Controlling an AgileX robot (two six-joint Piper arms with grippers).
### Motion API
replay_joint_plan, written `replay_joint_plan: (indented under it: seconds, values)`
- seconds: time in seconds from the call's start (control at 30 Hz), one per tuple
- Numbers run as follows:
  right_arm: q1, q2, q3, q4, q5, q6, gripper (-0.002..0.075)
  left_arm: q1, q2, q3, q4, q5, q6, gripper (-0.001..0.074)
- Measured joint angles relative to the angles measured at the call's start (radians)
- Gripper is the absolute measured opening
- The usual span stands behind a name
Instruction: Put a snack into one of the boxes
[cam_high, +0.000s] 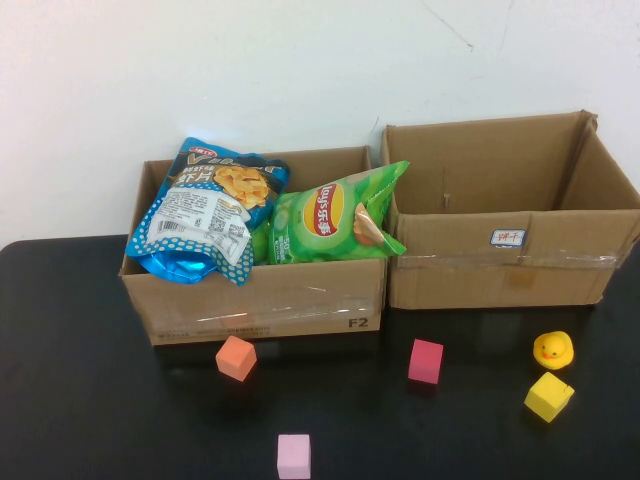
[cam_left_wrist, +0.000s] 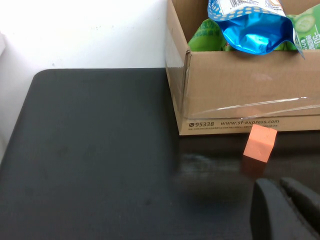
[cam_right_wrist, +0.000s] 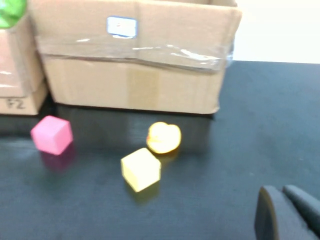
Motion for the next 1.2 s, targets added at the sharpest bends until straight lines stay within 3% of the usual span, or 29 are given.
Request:
replay_joint_plan:
  seconds: [0.37,0.97,1.2]
  values:
    - [-0.074,0.000,0.000,0.003,0.004,0.000,-0.0001,0.000,0.000,0.000,0.000,0.000,0.000,-0.0001]
    - [-0.074,0.000,0.000,0.003,0.004,0.000,-0.0001,0.001,0.000,0.000,0.000,0.000,0.000,-0.0001]
    - [-0.074,0.000,0.000,0.003,0.004,0.000,-0.0001,0.049,0.000,0.000,-0.001,0.000,0.000,-0.0001]
